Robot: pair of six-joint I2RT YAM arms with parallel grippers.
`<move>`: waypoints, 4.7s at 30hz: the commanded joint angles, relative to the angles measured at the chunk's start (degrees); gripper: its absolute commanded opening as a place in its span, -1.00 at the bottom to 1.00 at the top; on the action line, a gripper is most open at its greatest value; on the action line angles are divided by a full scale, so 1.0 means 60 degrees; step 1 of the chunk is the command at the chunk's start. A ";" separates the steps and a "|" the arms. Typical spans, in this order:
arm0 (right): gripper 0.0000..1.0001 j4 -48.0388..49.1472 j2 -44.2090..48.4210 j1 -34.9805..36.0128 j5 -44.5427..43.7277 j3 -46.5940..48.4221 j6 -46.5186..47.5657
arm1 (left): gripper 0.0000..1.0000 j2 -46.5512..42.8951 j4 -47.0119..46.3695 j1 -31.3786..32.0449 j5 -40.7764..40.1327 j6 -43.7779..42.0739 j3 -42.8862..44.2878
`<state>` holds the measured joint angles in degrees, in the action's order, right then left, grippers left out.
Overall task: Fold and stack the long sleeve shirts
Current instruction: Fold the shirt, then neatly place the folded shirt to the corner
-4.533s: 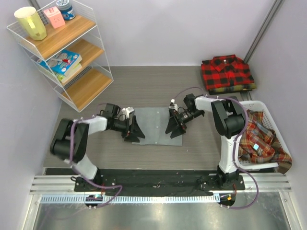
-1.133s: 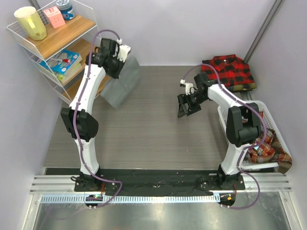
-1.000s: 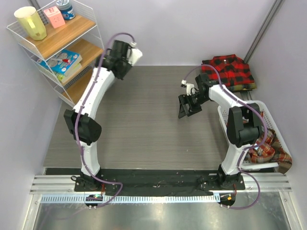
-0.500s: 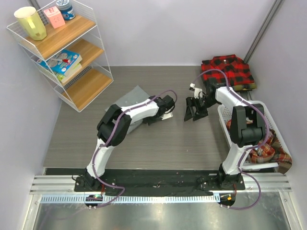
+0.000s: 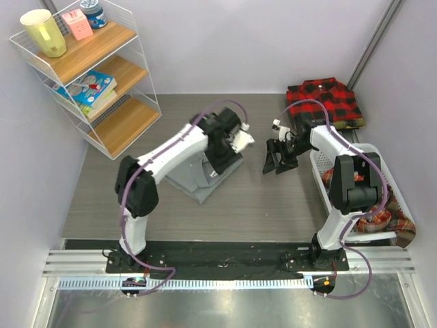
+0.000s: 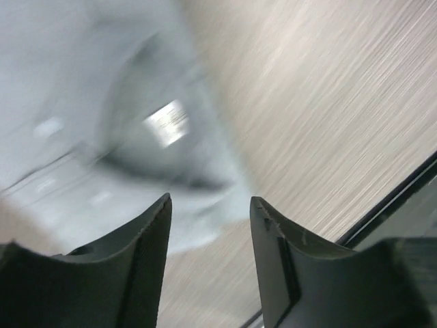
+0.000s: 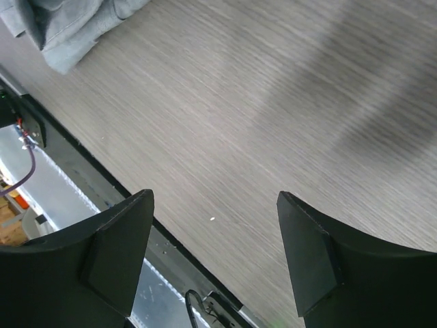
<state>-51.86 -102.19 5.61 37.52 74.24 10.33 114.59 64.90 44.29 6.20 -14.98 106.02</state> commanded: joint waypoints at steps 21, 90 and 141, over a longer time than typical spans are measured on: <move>0.62 -0.0131 -0.0208 -0.0773 0.0047 0.0750 -0.0330 | -0.25 0.0267 -0.1911 0.1478 0.4273 0.0558 -0.3070; -0.14 0.2534 -0.2961 0.2816 0.0663 0.1132 -0.0535 | -0.32 -0.0758 -0.8225 -0.6239 0.5487 0.5411 -0.7182; 0.00 0.6517 0.2706 0.0605 0.1833 -0.5428 -0.6554 | -0.08 -0.3573 -0.9482 0.2723 0.0433 -0.2833 -0.8221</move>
<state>-16.93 -85.58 12.21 50.89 47.00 -22.17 89.27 16.78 57.71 14.63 -25.78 55.94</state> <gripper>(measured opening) 0.483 0.465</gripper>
